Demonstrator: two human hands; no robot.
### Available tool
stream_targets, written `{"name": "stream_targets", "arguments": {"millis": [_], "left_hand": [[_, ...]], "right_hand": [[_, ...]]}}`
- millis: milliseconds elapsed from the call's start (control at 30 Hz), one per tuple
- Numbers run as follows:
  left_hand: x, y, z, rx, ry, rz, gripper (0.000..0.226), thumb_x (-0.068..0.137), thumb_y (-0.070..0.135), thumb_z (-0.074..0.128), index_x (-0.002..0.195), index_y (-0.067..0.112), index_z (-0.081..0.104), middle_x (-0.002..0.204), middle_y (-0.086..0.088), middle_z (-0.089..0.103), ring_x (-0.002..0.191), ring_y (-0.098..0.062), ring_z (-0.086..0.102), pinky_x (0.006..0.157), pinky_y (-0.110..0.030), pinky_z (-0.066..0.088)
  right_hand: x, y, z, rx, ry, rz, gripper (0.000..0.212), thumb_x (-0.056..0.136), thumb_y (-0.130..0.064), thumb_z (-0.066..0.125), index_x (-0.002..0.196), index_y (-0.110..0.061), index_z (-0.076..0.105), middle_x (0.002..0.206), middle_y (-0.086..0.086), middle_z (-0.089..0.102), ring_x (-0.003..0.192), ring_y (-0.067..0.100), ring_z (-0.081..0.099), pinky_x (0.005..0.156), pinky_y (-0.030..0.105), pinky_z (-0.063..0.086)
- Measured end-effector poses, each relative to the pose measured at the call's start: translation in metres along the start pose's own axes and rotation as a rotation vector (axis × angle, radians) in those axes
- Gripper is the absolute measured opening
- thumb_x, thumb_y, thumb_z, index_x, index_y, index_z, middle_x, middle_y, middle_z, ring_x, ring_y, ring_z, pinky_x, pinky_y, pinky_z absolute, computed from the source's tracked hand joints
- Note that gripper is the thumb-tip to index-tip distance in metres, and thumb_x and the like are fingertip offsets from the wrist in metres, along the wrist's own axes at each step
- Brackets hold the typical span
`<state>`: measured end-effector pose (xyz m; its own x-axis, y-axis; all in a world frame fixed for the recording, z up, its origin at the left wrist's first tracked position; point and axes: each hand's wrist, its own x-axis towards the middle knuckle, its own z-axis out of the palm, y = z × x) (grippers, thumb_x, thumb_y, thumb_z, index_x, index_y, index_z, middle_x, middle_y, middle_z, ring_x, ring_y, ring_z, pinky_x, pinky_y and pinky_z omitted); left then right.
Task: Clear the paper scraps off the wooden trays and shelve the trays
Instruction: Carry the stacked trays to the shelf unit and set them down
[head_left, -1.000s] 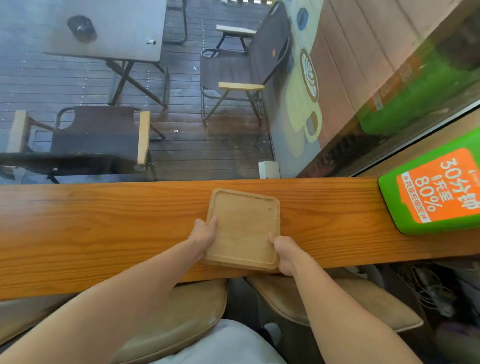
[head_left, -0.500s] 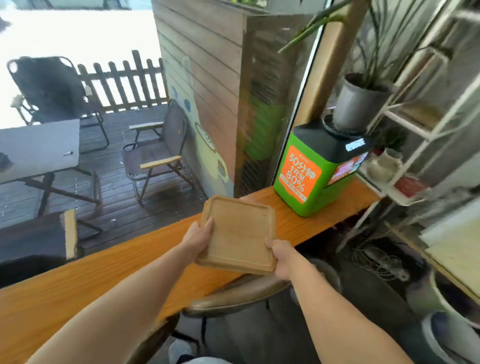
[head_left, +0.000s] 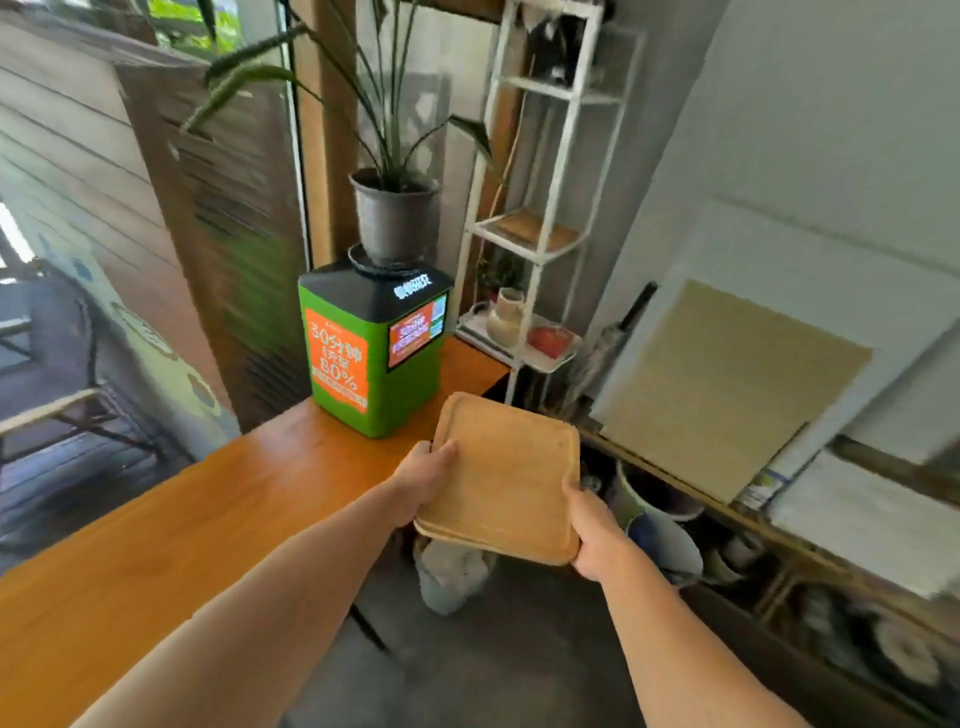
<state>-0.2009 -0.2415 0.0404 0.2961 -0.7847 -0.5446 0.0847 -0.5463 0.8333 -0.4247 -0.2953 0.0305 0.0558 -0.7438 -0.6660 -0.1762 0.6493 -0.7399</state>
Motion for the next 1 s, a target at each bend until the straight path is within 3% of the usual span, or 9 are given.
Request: {"name": "stream_targets", "arguments": {"millis": [67,200,333,600,700,833,900,1000], "left_hand": [[0.007,0.012,0.038,0.015,-0.07,-0.003,0.051,0.097,0.047,0.049,0.137,0.016,0.041,0.118,-0.004,0.058,0.099,-0.023,0.059,0.09,-0.04,0.045],[0.019,0.027,0.105,-0.023,-0.169,0.001,0.047,0.098,0.037,0.05,0.137,0.013,0.043,0.123,-0.012,0.058,0.103,-0.031,0.059,0.093,-0.048,0.046],[0.036,0.041,0.151,0.097,-0.194,0.035,0.061,0.094,0.05,0.048,0.141,0.011,0.04,0.129,-0.012,0.055,0.112,-0.033,0.055,0.102,-0.051,0.042],[0.109,0.074,0.209,0.249,-0.224,0.089,0.073,0.093,0.062,0.039,0.143,0.009,0.036,0.134,-0.011,0.05,0.118,-0.032,0.051,0.102,-0.046,0.04],[0.156,0.096,0.22,0.262,-0.193,0.097,0.07,0.094,0.062,0.037,0.14,0.01,0.04,0.131,-0.011,0.052,0.115,-0.031,0.052,0.1,-0.045,0.041],[0.23,0.152,0.235,0.316,-0.13,0.141,0.071,0.094,0.063,0.035,0.136,0.007,0.045,0.125,-0.013,0.055,0.109,-0.032,0.054,0.091,-0.041,0.044],[0.262,0.189,0.241,0.297,-0.113,0.16,0.07,0.095,0.062,0.033,0.139,0.008,0.042,0.128,-0.014,0.053,0.109,-0.031,0.053,0.088,-0.039,0.043],[0.307,0.249,0.246,0.235,-0.083,0.194,0.072,0.095,0.061,0.033,0.144,0.008,0.036,0.137,-0.015,0.05,0.12,-0.034,0.05,0.1,-0.043,0.041]], "right_hand": [[0.005,0.001,-0.037,-0.004,0.088,-0.031,0.06,0.098,-0.055,0.04,0.148,-0.022,0.035,0.143,0.01,0.05,0.122,0.035,0.051,0.105,0.057,0.04],[0.007,-0.003,-0.095,0.037,0.242,-0.001,0.062,0.097,-0.055,0.044,0.15,-0.024,0.034,0.142,0.012,0.05,0.122,0.037,0.051,0.105,0.055,0.041],[0.017,-0.01,-0.132,0.064,0.304,0.02,0.07,0.096,-0.056,0.044,0.154,-0.024,0.023,0.149,0.01,0.043,0.13,0.036,0.046,0.108,0.056,0.037],[0.079,-0.053,-0.172,0.045,0.357,0.03,0.07,0.098,-0.054,0.041,0.155,-0.02,0.018,0.147,0.013,0.045,0.127,0.037,0.047,0.107,0.053,0.039],[0.118,-0.087,-0.171,0.043,0.349,0.033,0.066,0.098,-0.052,0.042,0.152,-0.017,0.027,0.145,0.014,0.045,0.124,0.037,0.048,0.105,0.053,0.04],[0.178,-0.158,-0.173,-0.079,0.378,-0.022,0.068,0.096,-0.057,0.04,0.148,-0.013,0.034,0.146,0.013,0.045,0.132,0.035,0.043,0.114,0.054,0.029],[0.209,-0.204,-0.175,-0.072,0.356,-0.051,0.066,0.097,-0.054,0.042,0.147,-0.011,0.036,0.144,0.014,0.047,0.126,0.035,0.048,0.109,0.053,0.037],[0.252,-0.273,-0.177,-0.088,0.335,-0.108,0.069,0.097,-0.055,0.042,0.151,-0.011,0.031,0.151,0.013,0.041,0.132,0.034,0.044,0.109,0.05,0.038]]}}
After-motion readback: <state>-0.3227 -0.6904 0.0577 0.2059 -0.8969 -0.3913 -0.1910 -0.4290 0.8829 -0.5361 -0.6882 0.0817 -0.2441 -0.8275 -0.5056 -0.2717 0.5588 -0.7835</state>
